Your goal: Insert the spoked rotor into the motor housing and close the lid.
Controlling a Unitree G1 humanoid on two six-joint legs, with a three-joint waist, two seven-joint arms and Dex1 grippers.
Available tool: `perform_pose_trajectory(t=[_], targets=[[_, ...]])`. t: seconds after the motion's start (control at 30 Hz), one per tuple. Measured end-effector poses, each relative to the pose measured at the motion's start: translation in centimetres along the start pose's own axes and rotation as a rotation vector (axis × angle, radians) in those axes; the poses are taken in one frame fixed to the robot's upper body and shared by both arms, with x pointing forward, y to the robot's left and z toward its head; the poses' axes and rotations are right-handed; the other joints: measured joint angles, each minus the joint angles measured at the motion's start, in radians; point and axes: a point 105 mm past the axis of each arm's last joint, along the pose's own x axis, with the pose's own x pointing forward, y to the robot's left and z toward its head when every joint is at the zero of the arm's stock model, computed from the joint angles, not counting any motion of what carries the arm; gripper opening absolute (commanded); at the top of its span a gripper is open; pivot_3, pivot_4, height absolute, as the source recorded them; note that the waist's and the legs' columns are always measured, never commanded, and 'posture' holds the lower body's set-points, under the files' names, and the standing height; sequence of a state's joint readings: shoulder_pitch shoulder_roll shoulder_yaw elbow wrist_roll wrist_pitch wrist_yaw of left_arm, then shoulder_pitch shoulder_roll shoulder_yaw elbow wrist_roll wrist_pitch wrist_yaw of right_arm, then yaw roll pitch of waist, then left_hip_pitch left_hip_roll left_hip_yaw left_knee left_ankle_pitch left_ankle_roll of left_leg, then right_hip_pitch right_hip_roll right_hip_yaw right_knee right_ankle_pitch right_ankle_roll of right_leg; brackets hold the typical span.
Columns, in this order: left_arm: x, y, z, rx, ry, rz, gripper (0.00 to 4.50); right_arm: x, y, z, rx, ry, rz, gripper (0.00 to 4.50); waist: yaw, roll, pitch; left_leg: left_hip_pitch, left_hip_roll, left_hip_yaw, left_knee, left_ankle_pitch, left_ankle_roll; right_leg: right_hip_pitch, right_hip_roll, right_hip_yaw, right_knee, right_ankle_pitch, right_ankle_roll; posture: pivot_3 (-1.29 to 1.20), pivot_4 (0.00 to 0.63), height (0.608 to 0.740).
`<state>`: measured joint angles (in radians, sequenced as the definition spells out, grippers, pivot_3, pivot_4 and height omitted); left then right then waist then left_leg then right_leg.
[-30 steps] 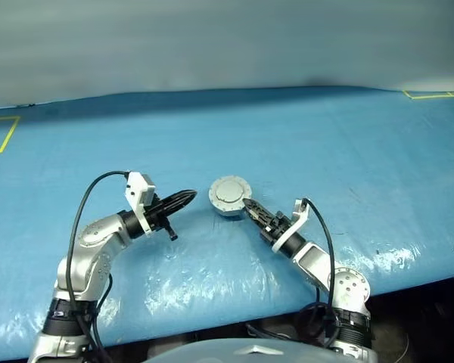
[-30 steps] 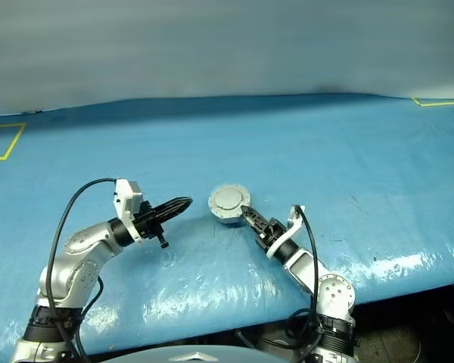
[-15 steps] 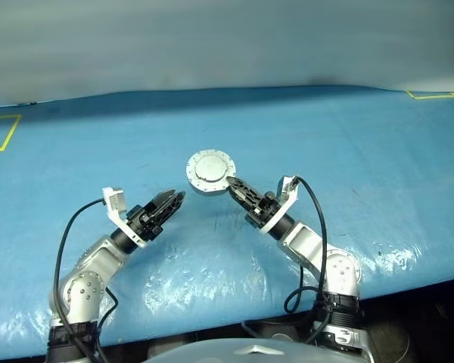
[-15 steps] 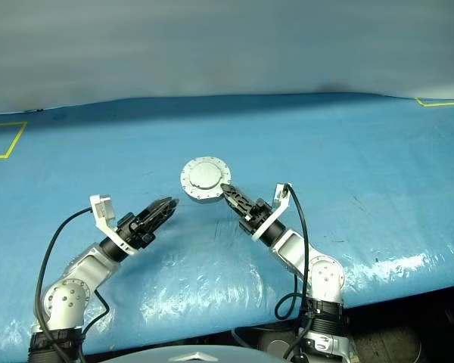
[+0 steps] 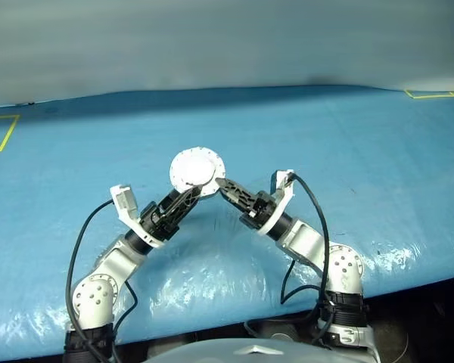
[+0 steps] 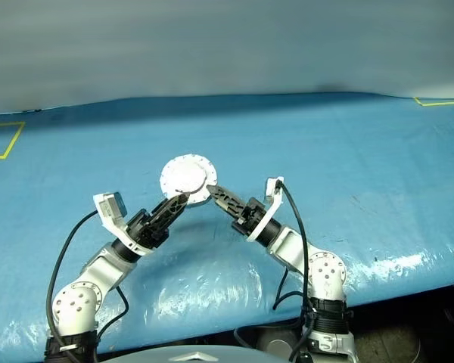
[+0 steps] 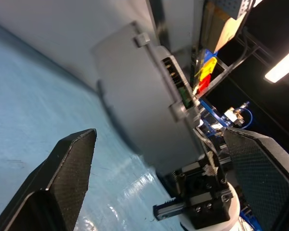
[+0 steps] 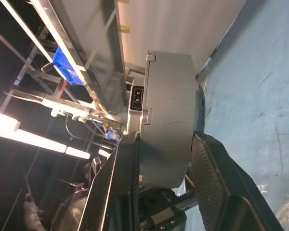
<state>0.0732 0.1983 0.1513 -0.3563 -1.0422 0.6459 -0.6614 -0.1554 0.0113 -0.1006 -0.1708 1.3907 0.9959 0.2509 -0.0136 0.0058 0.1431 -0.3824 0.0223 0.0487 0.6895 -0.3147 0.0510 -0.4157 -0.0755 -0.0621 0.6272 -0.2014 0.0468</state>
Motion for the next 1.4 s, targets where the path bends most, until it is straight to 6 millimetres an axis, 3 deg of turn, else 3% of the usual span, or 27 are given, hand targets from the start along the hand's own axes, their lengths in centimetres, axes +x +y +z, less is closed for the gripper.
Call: perform_pose_trajectory(t=[0.3, 0.5, 0.73, 1.07, 1.37, 1.4], targets=[[0.9, 1.6, 1.2, -0.019, -0.083, 0.052, 4.48, -0.2, -0.4, 0.1, -0.004, 0.002, -0.029, 1.18, 0.002, -0.001, 0.000, 0.000, -0.001, 0.000, 0.001, 0.000, 0.000, 0.000, -0.001, 0.000, 0.000, 0.001, 0.001, 0.00, 0.150, 0.740], [1.7, 2.0, -0.3, -0.138, -0.083, 0.065, 4.48, -0.3, -0.9, 0.1, -0.013, 0.006, -0.062, 1.18, 0.002, -0.001, 0.001, 0.000, -0.002, 0.000, 0.001, 0.000, 0.001, 0.000, -0.001, 0.000, -0.001, 0.001, 0.001, 0.00, 0.150, 0.740], [2.1, 2.8, -0.8, -0.217, -0.103, 0.105, 2.93, -0.4, -1.4, 0.2, -0.013, -0.003, -0.095, 1.18, 0.002, -0.003, 0.002, 0.000, -0.001, 0.000, 0.001, 0.000, 0.001, 0.000, -0.001, 0.000, 0.000, 0.001, 0.001, 0.00, 0.150, 0.740], [2.3, 2.8, -0.8, -0.236, -0.102, 0.118, 2.82, -0.3, -1.6, 0.3, -0.010, -0.016, -0.095, 1.18, 0.003, -0.003, 0.002, 0.000, -0.002, 0.000, 0.001, 0.000, 0.001, 0.000, -0.001, 0.000, -0.001, 0.001, 0.001, 0.00, 0.150, 0.740], [2.9, 3.5, -0.8, -0.253, -0.116, 0.154, 2.82, 0.2, -2.0, 0.6, -0.127, -0.042, -0.142, 1.18, 0.002, -0.004, 0.002, 0.000, -0.002, 0.000, 0.001, 0.000, 0.001, 0.000, -0.001, 0.001, -0.001, 0.001, 0.002, 0.00, 0.150, 0.740], [3.0, 3.5, -0.8, -0.257, -0.119, 0.158, 2.82, 0.2, -2.1, 0.7, -0.135, -0.049, -0.148, 1.53, 0.002, -0.004, 0.002, 0.000, -0.002, 0.000, 0.001, 0.000, 0.001, 0.000, -0.001, 0.001, -0.001, 0.001, 0.002, 0.00, 0.150, 0.740]])
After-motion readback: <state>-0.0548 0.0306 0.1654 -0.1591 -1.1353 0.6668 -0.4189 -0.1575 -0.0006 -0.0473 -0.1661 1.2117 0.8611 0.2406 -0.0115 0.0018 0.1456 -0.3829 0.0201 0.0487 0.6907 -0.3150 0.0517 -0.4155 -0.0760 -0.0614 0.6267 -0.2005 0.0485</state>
